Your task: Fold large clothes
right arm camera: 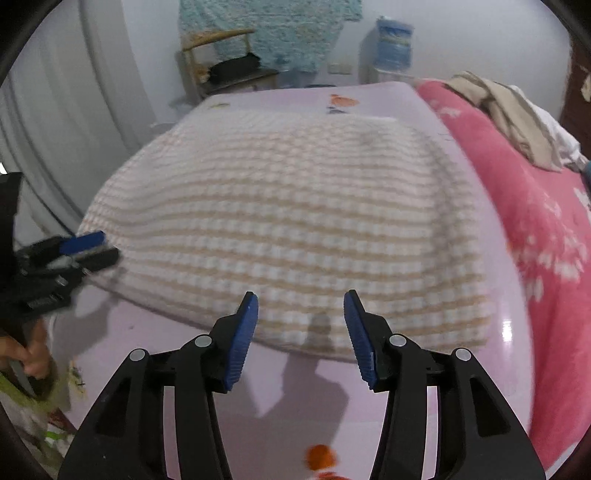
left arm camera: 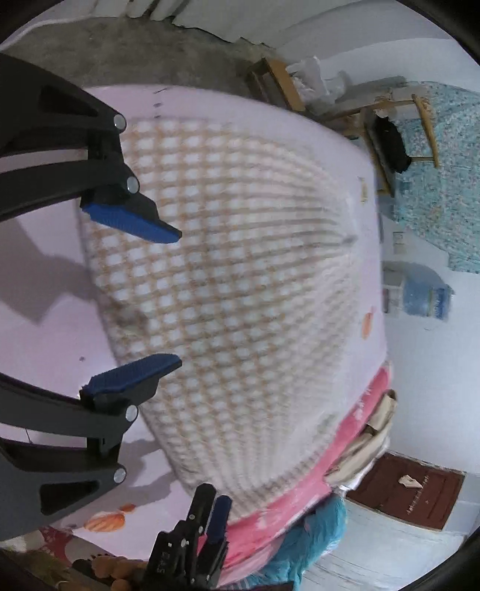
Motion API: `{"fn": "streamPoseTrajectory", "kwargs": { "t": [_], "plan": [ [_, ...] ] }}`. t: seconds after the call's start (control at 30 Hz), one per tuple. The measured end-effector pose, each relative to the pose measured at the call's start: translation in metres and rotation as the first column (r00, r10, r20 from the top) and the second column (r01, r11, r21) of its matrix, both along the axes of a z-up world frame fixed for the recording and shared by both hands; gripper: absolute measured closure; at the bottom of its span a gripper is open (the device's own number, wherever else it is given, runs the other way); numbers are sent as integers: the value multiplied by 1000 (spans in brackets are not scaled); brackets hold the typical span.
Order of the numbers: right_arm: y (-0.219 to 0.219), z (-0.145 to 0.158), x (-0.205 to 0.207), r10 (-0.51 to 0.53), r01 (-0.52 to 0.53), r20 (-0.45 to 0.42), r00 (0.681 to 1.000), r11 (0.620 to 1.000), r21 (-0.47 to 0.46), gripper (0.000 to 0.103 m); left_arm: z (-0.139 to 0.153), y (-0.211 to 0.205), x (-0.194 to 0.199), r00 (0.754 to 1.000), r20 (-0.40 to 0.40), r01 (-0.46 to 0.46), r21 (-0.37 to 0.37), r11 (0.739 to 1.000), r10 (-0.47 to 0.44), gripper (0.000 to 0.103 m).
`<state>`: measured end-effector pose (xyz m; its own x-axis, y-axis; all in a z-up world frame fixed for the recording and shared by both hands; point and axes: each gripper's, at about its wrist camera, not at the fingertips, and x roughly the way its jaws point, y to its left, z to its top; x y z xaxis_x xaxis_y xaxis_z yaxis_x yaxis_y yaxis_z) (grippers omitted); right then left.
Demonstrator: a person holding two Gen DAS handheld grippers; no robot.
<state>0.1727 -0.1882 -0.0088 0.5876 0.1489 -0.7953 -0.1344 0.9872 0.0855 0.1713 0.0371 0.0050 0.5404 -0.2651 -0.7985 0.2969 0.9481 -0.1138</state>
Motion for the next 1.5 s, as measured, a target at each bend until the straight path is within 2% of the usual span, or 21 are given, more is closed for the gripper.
{"fn": "streamPoseTrajectory", "kwargs": {
  "t": [0.03, 0.07, 0.1, 0.17, 0.23, 0.3, 0.33, 0.37, 0.47, 0.5, 0.6, 0.67, 0.77, 0.93, 1.07, 1.17, 1.33, 1.5],
  "plan": [
    [7, -6, 2, 9, -9, -11, 1000, 1000, -5, 56, -13, -3, 3, 999, -34, -19, 35, 999, 20, 42],
    [16, -16, 6, 19, -19, -21, 1000, 1000, -14, 56, -21, -5, 6, 999, -26, -29, 53, 998, 31, 42],
    [23, -24, 8, 15, -16, -6, 1000, 998, -53, 53, -24, -6, 9, 999, 2, -36, 71, 997, 36, 41],
    [25, -21, 8, 23, -22, 8, 1000, 997, -80, 52, -21, -8, 6, 999, 7, -44, 96, 994, 43, 41],
    [20, -11, 3, 7, -7, 6, 1000, 997, -73, 52, -12, -9, 3, 999, 11, -45, 74, 996, 44, 41],
    [7, 2, -8, -33, 37, 48, 998, 995, -98, 52, 1, -2, -4, 997, 56, -60, 62, 996, 57, 41],
    [-2, 3, -6, -53, 59, 58, 997, 993, -102, 51, 2, -4, -3, 996, 67, -70, 63, 996, 66, 37],
    [-14, 3, -7, -88, 93, 59, 994, 992, -90, 51, 0, 4, 0, 994, 66, -86, 65, 994, 82, 36],
    [-46, -19, 2, -185, 185, -22, 982, 983, -11, 50, -19, 21, 10, 992, -11, -129, 38, 991, 129, 35],
    [-52, -29, 6, -188, 190, -49, 981, 981, 34, 50, -20, 22, 12, 991, -13, -133, 25, 991, 133, 35],
    [-51, -20, 0, -194, 195, -42, 980, 980, 31, 49, -10, 23, 8, 991, -4, -133, 5, 991, 133, 35],
    [-47, -6, -12, -175, 175, -14, 985, 982, 72, 46, 1, 22, -1, 993, 20, -117, -17, 993, 118, 34],
    [-37, 7, -34, -155, 152, 30, 987, 984, 92, 34, 22, 17, -24, 992, 83, -89, -34, 995, 92, 28],
    [-26, 25, -68, -110, 101, 103, 989, 991, 85, 19, 58, 10, -57, 980, 182, -67, -75, 995, 80, 5],
    [-9, 44, -82, -78, 79, 178, 981, 997, 3, 10, 80, -1, -77, 959, 269, -73, -62, 995, 87, 5],
    [-1, 56, -90, -66, 79, 232, 970, 996, -46, 8, 92, -6, -89, 943, 316, -94, -46, 994, 104, 5],
    [4, 76, -103, -98, 142, 329, 939, 983, -113, 8, 105, -19, -104, 915, 383, -143, 12, 990, 128, 5],
    [-1, 81, -106, -117, 163, 361, 925, 982, -100, 8, 110, -27, -111, 902, 411, -169, 51, 984, 133, 5]
  ]
}}
